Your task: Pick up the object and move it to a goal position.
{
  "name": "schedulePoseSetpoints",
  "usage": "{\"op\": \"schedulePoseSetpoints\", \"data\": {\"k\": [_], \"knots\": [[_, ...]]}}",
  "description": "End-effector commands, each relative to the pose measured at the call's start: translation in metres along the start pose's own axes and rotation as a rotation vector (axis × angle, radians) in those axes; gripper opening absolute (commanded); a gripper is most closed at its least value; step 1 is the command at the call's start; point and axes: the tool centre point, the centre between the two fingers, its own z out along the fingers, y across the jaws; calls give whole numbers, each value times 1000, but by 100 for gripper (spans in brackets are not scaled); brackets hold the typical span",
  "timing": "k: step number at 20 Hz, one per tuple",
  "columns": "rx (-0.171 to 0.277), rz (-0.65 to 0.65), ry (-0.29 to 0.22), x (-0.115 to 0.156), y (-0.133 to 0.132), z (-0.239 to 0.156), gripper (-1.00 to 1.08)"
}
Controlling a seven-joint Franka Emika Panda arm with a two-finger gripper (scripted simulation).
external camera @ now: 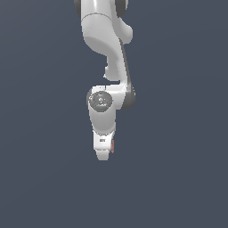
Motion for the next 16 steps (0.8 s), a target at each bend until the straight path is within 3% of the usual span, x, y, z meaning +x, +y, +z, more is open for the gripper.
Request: {"op": "schedulePoseSetpoints", "data": {"k": [1,11,12,16], "knots": [[1,-1,0,0,-1,11,100],[1,-4,0,0,0,41,100],[1,-4,0,0,0,41,-100],[1,-4,0,0,0,41,-100]]}}
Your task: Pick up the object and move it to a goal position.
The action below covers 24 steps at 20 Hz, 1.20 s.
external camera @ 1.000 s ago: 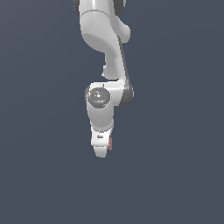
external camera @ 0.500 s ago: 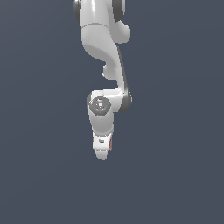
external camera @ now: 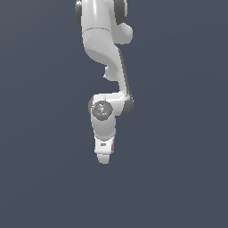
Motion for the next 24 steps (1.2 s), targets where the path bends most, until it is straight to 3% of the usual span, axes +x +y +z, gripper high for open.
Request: {"op": "schedulePoseSetpoints", "data": {"k": [1,12,24], "knots": [[0,0,0,0,0,0,-100],[0,0,0,5,2,-14,-100],[0,-2,1,37,18,-112,-100]]}}
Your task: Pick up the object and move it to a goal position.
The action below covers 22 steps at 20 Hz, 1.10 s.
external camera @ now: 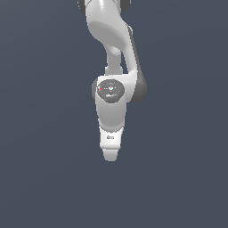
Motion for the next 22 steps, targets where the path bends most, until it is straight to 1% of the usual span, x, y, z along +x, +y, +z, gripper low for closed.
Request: {"op": "schedulePoseSetpoints", "data": {"k": [1,8,12,17,22], "knots": [[0,0,0,9,4,-26,-100],[0,0,1,32,18,-98,-100],[0,0,1,42,25,-130,-100],[0,1,1,50,31,-156,-100],[0,2,0,54,35,-170,-100]]}}
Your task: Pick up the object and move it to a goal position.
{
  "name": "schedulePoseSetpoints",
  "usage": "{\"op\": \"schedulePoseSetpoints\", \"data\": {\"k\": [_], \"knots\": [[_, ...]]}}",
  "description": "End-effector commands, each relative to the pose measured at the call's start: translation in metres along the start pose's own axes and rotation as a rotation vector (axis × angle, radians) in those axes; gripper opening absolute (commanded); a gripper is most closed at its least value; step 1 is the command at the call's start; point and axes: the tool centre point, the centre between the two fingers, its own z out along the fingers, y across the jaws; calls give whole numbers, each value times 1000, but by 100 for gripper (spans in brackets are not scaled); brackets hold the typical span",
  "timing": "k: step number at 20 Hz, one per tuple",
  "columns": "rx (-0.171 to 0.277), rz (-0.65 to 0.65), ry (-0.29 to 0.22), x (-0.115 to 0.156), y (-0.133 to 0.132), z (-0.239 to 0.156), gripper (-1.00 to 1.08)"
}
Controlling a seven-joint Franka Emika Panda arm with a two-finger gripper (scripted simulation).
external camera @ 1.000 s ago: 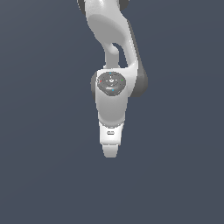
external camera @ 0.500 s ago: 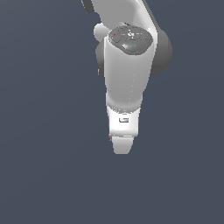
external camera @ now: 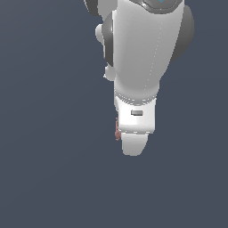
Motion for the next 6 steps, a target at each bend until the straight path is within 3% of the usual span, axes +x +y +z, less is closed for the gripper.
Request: {"op": "schedulePoseSetpoints", "data": {"k": [1,6], "knots": [[1,0,0,1,2,-5,-100],[1,1,-1,2,3,-8,-100]]}}
